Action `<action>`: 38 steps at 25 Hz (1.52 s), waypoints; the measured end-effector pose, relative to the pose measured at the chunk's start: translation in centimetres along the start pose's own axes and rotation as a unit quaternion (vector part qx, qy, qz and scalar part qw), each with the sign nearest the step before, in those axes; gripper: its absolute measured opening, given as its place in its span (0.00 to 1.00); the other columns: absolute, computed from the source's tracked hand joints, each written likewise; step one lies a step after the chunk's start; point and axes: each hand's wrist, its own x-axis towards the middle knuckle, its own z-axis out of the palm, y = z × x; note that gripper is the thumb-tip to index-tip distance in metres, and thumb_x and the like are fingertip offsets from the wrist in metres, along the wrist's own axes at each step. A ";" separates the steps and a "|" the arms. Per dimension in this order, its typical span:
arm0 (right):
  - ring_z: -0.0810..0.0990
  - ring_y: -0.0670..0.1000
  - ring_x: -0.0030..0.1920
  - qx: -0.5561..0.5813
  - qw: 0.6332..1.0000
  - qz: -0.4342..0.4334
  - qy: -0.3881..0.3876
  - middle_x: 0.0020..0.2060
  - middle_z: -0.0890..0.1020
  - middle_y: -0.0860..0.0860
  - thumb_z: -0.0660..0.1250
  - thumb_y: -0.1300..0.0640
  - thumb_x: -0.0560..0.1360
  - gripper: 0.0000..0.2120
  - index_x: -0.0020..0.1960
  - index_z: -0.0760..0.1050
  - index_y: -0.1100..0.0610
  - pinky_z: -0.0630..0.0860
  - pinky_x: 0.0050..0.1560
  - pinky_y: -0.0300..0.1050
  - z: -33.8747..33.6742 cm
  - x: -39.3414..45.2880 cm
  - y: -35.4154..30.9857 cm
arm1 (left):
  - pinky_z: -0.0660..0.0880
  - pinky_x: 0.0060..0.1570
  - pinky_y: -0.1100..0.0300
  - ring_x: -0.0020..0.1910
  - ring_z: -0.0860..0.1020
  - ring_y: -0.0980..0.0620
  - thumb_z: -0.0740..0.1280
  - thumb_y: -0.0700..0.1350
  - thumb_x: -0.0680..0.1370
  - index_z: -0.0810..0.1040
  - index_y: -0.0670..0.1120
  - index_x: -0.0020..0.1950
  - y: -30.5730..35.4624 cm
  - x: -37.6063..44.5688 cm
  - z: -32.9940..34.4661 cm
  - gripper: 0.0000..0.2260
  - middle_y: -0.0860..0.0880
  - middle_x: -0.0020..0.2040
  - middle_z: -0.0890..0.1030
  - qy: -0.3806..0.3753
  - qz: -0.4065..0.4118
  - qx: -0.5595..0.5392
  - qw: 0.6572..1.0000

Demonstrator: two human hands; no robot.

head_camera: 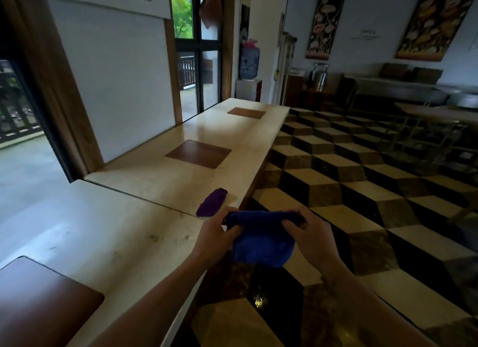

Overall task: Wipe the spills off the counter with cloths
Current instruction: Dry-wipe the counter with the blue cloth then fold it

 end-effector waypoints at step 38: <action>0.78 0.40 0.46 0.065 0.949 -0.215 -0.220 0.48 0.77 0.38 0.63 0.52 0.81 0.08 0.58 0.72 0.44 0.76 0.43 0.36 22.6 56.5 2.7 | 0.77 0.44 0.64 0.46 0.79 0.60 0.66 0.40 0.78 0.78 0.53 0.51 -20.1 40.9 -8.9 0.07 0.56 0.46 0.82 0.344 -0.143 0.021 0.928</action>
